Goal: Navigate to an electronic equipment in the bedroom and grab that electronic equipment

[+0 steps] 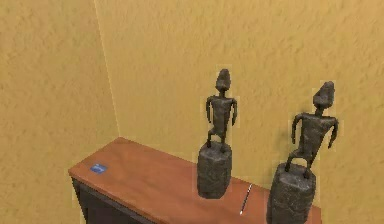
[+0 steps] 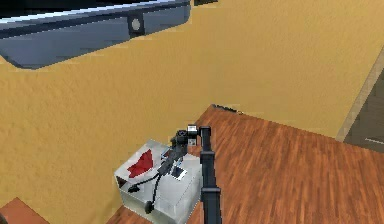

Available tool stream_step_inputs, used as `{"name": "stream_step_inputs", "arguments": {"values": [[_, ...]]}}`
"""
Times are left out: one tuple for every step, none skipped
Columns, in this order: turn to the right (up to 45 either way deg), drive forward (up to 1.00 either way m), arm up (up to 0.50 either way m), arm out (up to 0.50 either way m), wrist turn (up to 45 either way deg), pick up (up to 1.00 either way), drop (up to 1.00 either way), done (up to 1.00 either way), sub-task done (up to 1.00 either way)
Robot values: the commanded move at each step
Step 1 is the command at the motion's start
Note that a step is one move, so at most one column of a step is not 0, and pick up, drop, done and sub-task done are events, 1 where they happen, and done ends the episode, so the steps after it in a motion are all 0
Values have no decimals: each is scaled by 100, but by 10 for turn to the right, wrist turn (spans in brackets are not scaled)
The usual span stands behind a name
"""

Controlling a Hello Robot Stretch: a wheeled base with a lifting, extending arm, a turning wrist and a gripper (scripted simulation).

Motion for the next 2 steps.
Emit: {"name": "stream_step_inputs", "arguments": {"values": [[0,0,0,0,450,0,0,0,0],[0,0,0,0,450,0,0,0,0]]}}
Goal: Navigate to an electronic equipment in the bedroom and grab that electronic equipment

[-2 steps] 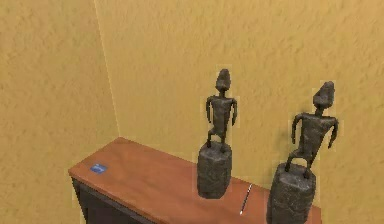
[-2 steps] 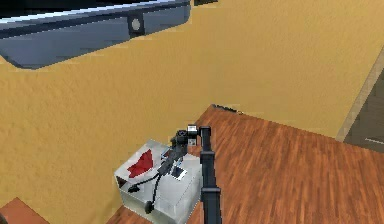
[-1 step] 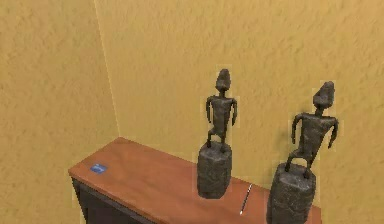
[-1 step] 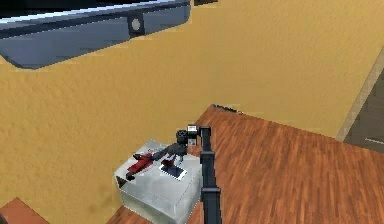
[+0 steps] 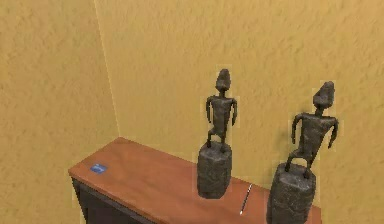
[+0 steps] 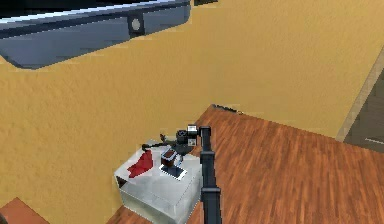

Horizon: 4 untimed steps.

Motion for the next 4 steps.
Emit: {"name": "stream_step_inputs", "arguments": {"values": [[0,0,0,0,330,0,0,0,0],[0,0,-30,0,0,0,0,0,0],[0,0,0,0,0,100,0,0,0],[0,0,10,0,0,0,0,0,0]]}}
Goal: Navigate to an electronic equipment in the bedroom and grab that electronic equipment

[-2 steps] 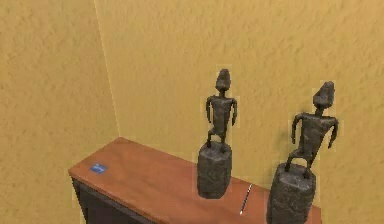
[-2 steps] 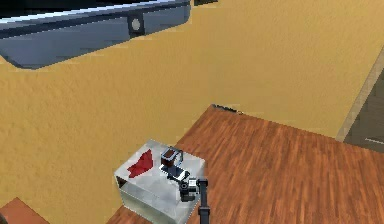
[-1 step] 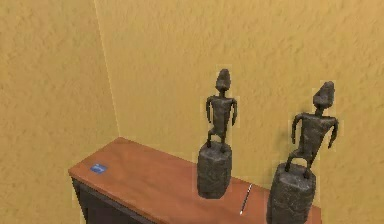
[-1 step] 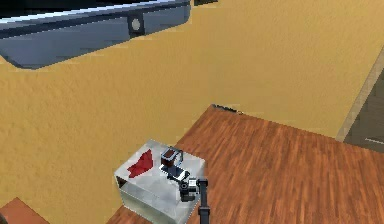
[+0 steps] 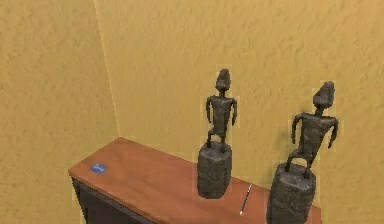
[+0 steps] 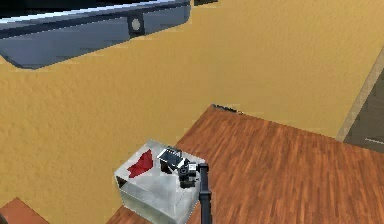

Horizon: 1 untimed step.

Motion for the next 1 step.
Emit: {"name": "stream_step_inputs", "arguments": {"values": [[0,0,0,0,0,0,0,100,0]]}}
